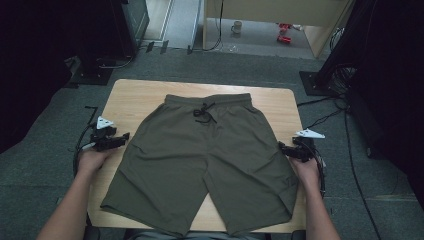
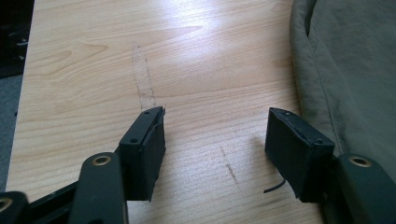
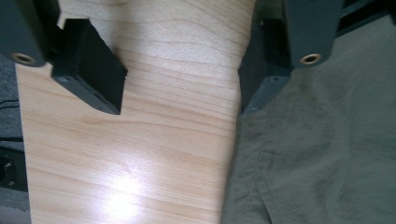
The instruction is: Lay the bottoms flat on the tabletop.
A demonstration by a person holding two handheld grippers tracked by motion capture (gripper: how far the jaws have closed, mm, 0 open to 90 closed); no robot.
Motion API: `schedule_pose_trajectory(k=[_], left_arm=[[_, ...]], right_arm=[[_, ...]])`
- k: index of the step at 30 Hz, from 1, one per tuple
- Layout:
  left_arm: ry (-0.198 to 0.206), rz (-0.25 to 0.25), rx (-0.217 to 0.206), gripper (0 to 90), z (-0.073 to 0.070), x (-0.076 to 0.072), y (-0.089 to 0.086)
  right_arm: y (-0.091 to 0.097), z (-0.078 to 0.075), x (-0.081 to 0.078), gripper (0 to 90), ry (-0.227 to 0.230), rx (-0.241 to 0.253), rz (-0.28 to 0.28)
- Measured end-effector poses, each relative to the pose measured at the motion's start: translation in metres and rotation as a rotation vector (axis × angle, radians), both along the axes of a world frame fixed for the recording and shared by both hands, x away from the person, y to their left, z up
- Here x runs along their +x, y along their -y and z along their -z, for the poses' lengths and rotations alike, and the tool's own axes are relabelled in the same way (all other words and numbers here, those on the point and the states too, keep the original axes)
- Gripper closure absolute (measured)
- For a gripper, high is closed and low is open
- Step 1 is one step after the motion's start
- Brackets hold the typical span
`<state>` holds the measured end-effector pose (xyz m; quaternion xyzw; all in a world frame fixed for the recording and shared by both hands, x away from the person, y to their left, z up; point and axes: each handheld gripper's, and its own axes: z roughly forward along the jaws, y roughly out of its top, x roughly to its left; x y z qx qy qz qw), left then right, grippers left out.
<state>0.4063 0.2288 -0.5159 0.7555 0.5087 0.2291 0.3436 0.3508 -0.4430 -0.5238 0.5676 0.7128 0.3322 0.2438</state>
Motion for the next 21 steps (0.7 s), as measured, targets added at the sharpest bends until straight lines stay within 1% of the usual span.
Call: schedule_pose_trajectory(k=[3,6,9,14,21], left_arm=[[-0.001,-0.006,0.001,34.5,0.000,-0.003,0.003],[-0.005,-0.009,0.005,32.6,0.000,-0.008,0.005],[-0.004,-0.018,0.004,32.4,0.000,-0.011,0.007],[-0.007,-0.027,0.005,30.5,0.000,-0.012,0.009],[-0.010,-0.061,0.007,27.3,0.001,-0.012,0.011]], right_arm=[[-0.004,0.000,-0.001,26.0,-0.006,0.001,0.011],[-0.006,0.000,-0.002,25.5,-0.007,0.000,0.024],[-0.008,0.000,-0.003,23.6,-0.010,0.001,0.034],[-0.009,0.001,-0.003,19.3,-0.015,-0.002,0.037],[-0.010,0.001,-0.004,13.1,-0.028,-0.003,0.085]])
